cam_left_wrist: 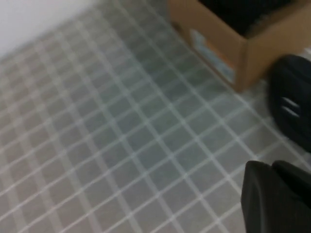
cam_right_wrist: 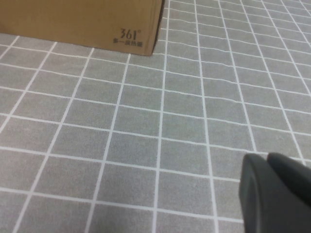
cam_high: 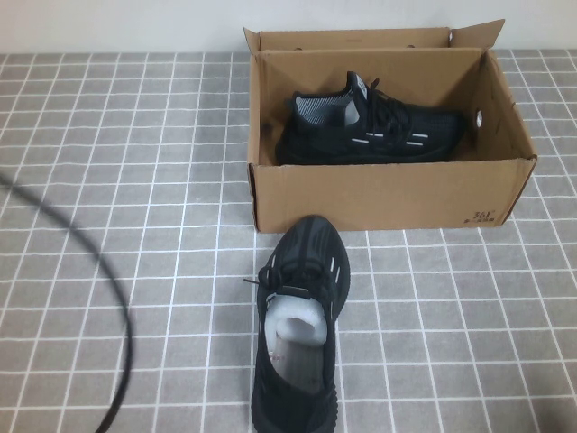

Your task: Put shoes into padded shoe box

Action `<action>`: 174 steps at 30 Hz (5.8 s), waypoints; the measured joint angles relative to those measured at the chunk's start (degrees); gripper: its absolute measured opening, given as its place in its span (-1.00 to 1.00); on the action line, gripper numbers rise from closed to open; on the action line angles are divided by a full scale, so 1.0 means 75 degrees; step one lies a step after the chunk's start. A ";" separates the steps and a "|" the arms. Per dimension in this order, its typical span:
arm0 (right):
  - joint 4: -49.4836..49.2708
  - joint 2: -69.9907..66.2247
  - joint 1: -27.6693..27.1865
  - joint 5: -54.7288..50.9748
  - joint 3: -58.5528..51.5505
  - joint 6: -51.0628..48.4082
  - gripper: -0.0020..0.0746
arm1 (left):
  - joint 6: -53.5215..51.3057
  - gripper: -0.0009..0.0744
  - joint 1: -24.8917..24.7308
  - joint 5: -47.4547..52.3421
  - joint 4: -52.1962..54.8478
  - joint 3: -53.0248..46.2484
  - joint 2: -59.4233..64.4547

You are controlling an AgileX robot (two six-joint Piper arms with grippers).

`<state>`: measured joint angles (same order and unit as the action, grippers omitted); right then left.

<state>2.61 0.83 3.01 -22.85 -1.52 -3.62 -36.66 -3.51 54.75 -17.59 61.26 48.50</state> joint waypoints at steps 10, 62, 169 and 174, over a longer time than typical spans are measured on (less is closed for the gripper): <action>0.0000 0.0000 0.0000 0.0000 0.0000 0.0000 -0.97 | -0.1797 -0.99 -0.1424 0.0598 -0.1135 0.0751 0.2254; 0.0000 0.0000 0.0000 0.0000 0.0000 0.0000 -0.97 | -0.0354 -0.97 -0.4850 -0.0303 -0.1428 0.2563 0.6211; 0.0000 0.0000 0.0000 0.0000 0.0000 0.0000 -0.97 | 0.3114 -0.98 -0.4184 -0.1159 -0.0050 0.4866 0.4909; 0.0000 0.0000 0.0000 0.0000 0.0000 0.0000 -0.97 | 0.3008 -0.98 -0.4184 -0.0229 -0.0032 0.4545 0.3949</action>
<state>2.61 0.83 3.01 -22.85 -1.52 -3.62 -14.10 -34.88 53.03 -17.83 95.35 78.12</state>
